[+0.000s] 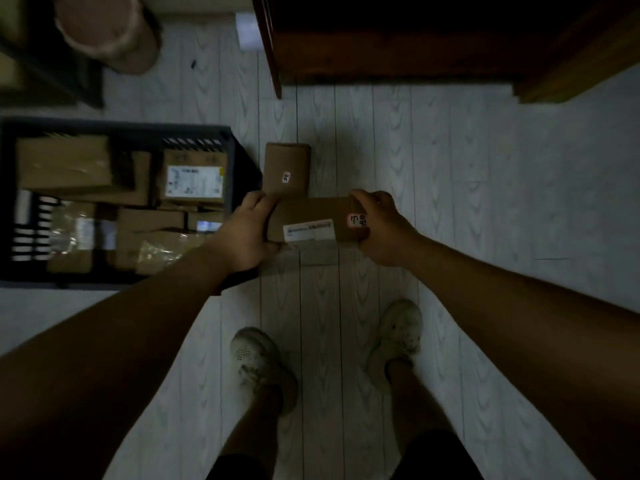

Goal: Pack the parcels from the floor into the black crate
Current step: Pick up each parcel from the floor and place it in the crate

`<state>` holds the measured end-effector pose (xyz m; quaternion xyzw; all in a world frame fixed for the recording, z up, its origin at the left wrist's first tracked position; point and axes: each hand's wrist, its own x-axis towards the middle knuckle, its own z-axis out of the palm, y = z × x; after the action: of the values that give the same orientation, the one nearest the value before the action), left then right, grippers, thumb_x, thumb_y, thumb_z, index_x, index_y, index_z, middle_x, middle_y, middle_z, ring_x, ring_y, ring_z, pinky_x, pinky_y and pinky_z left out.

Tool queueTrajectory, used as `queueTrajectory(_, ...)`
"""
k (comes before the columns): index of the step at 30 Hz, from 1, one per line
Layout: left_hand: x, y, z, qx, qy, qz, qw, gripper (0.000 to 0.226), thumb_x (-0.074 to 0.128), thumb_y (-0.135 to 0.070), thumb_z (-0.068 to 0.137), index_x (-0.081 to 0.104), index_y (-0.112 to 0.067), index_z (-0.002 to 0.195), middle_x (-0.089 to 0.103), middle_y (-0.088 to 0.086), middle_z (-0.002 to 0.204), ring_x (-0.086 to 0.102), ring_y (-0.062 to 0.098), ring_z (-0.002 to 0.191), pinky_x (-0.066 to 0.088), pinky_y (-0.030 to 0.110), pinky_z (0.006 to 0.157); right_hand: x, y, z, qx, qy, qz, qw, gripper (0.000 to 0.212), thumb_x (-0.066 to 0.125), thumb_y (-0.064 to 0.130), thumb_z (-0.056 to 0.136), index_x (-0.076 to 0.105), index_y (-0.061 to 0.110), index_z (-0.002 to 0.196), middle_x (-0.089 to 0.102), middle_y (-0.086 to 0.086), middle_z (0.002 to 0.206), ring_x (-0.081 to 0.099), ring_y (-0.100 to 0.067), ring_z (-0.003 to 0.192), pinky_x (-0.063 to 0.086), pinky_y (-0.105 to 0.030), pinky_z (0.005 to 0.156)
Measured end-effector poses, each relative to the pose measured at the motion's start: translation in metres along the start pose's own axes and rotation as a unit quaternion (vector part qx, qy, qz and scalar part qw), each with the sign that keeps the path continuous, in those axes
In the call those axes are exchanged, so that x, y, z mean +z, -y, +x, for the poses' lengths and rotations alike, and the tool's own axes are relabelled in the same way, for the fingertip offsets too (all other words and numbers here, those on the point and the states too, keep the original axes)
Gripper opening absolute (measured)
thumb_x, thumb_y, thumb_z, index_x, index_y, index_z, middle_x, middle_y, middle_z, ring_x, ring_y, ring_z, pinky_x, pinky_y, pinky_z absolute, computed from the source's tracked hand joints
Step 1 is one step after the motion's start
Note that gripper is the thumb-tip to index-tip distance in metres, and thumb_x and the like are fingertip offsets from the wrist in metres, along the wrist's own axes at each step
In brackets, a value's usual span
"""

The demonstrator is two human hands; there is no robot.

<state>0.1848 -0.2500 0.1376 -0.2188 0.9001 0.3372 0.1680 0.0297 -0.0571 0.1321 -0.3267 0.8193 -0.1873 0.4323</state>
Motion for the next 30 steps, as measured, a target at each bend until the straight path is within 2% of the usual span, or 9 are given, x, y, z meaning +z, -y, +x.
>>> queueTrajectory(5,-0.115,-0.06,-0.083,0.024,-0.016,-0.041,0.999,0.087,0.078,-0.019,0.071,0.03,-0.016,0.144,0.034,0.009,0.14,0.039,0.021,0.12,0.029,0.024,0.096,-0.056,0.093,-0.103,0.013,-0.028,0.087,0.996,0.091,0.068,0.011,0.084,0.007,0.021,0.151,0.015,-0.011,0.152,0.028,-0.024,0.135,0.022,-0.018,0.1)
queueTrajectory(10,-0.198,-0.116,-0.157,0.055,-0.081,-0.115,0.989,0.09,0.079,-0.022,0.069,0.028,-0.021,0.143,0.031,0.004,0.14,0.037,0.013,0.118,0.038,0.032,0.101,-0.109,0.166,-0.201,-0.006,-0.13,0.173,0.976,0.082,0.067,0.014,0.085,0.018,0.025,0.149,0.034,0.002,0.147,0.037,-0.019,0.131,0.033,-0.019,0.099)
queueTrajectory(13,-0.232,-0.154,-0.195,0.006,-0.122,-0.22,0.968,0.093,0.079,-0.022,0.071,0.022,-0.033,0.143,0.029,-0.001,0.147,0.037,0.011,0.118,0.052,0.029,0.08,-0.129,0.195,-0.249,-0.027,-0.196,0.229,0.953,0.07,0.064,0.017,0.087,0.026,0.029,0.145,0.05,0.017,0.125,0.048,-0.015,0.117,0.048,-0.016,0.084)
queueTrajectory(15,-0.243,-0.176,-0.221,-0.015,-0.174,-0.267,0.948,0.088,0.077,-0.025,0.073,0.021,-0.03,0.14,0.032,-0.003,0.141,0.039,0.01,0.11,0.047,0.019,0.064,-0.137,0.21,-0.274,-0.03,-0.238,0.241,0.941,0.069,0.059,0.018,0.09,0.022,0.033,0.146,0.046,0.007,0.137,0.048,-0.01,0.112,0.048,-0.019,0.08)
queueTrajectory(19,-0.244,-0.206,-0.274,-0.032,-0.223,-0.313,0.923,0.072,0.075,-0.029,0.075,0.03,-0.023,0.13,0.045,-0.004,0.115,0.053,0.005,0.085,0.04,0.015,0.056,-0.144,0.23,-0.318,-0.046,-0.301,0.275,0.912,0.064,0.054,0.023,0.094,0.019,0.038,0.146,0.047,0.003,0.138,0.053,0.0,0.09,0.045,-0.006,0.054)
queueTrajectory(21,-0.241,-0.219,-0.3,-0.022,-0.225,-0.333,0.916,0.069,0.075,-0.025,0.075,0.034,-0.026,0.131,0.05,-0.006,0.113,0.055,0.0,0.084,0.045,0.014,0.058,-0.145,0.238,-0.342,-0.046,-0.339,0.287,0.895,0.057,0.051,0.026,0.096,0.023,0.036,0.145,0.054,0.003,0.129,0.053,0.004,0.074,0.042,-0.006,0.044)
queueTrajectory(23,-0.24,-0.23,-0.324,-0.007,-0.224,-0.357,0.907,0.07,0.073,-0.023,0.077,0.034,-0.03,0.134,0.051,-0.007,0.12,0.059,0.005,0.092,0.052,0.019,0.066,-0.145,0.243,-0.365,-0.052,-0.365,0.275,0.888,0.053,0.049,0.029,0.097,0.026,0.034,0.144,0.056,0.003,0.128,0.05,0.006,0.069,0.042,-0.009,0.046)
queueTrajectory(26,-0.245,-0.243,-0.359,-0.005,-0.221,-0.381,0.898,0.068,0.07,-0.028,0.08,0.033,-0.031,0.138,0.049,0.0,0.134,0.06,0.023,0.105,0.054,0.046,0.086,-0.144,0.256,-0.399,-0.086,-0.339,0.258,0.901,0.067,0.055,0.034,0.093,0.015,0.04,0.146,0.051,0.007,0.134,0.051,0.006,0.073,0.042,-0.01,0.054)
queueTrajectory(30,-0.261,-0.254,-0.395,0.002,-0.244,-0.359,0.901,0.065,0.061,-0.028,0.087,0.024,-0.037,0.141,0.051,0.005,0.128,0.062,0.025,0.1,0.055,0.048,0.084,-0.136,0.273,-0.43,-0.17,-0.283,0.105,0.938,0.091,0.073,0.044,0.075,0.016,0.041,0.145,0.024,0.014,0.148,0.036,-0.008,0.122,0.036,-0.025,0.093)
